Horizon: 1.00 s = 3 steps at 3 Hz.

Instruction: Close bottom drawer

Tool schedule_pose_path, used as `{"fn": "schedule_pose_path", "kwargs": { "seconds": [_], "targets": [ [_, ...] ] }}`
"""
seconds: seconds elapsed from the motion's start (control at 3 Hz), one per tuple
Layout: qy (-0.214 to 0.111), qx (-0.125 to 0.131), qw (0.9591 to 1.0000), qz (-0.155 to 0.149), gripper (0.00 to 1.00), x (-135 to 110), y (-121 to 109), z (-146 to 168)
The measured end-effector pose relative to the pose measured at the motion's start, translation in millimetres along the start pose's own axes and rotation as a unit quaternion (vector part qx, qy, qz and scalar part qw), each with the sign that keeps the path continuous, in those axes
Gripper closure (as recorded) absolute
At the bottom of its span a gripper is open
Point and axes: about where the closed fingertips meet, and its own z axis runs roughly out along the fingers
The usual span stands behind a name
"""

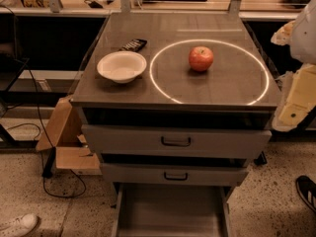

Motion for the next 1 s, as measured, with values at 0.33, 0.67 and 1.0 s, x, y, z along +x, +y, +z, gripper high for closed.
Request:
{"fn": "schedule_pose_path", "kwargs": {
  "seconds": [0.33,0.67,1.0],
  "targets": [
    [-0.001,0.007,1.0,-0.003,0.0,0,0,-2],
    [-0.004,0.017,0.9998,-0.007,0.0,9,9,-2],
    [-0.002,0.003,1.0,0.005,0.0,33,36,28]
  ]
}}
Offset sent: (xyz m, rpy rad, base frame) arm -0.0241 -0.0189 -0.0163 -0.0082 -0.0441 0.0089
